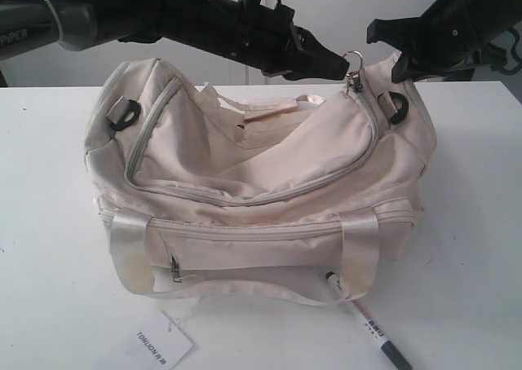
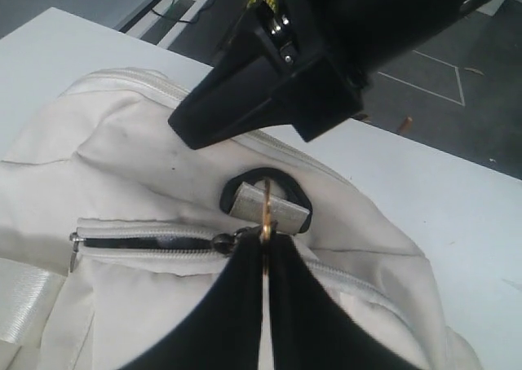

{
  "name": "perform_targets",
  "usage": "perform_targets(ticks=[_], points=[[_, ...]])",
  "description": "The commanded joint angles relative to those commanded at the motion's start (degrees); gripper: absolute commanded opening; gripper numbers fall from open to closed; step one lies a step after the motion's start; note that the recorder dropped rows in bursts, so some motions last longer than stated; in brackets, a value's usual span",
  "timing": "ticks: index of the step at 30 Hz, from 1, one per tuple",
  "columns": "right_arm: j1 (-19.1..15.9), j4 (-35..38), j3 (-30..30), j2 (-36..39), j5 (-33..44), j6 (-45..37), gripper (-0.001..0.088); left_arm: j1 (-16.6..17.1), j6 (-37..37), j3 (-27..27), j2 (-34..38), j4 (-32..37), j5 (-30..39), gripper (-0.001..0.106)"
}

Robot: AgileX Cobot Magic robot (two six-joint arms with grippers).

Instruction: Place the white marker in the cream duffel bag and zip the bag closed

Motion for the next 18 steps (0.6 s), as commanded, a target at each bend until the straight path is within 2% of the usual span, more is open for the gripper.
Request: perform_targets(ticks=[9,13,18], points=[[0.0,0.0,0.0,0.0,-0.11,0.0,0.0,0.0,-0.48,0.0,0.0,0.0,0.51,0.0],[0.0,0.0,0.0,0.0,-2.14,0.0,0.0,0.0,-6.06,0.0,-0.1,0.0,0.9,0.0],[0.0,0.22,0.0,0.0,-1.88,0.0,0.0,0.0,-6.5,0.0,-0.1,-2.1,3.67,0.0]])
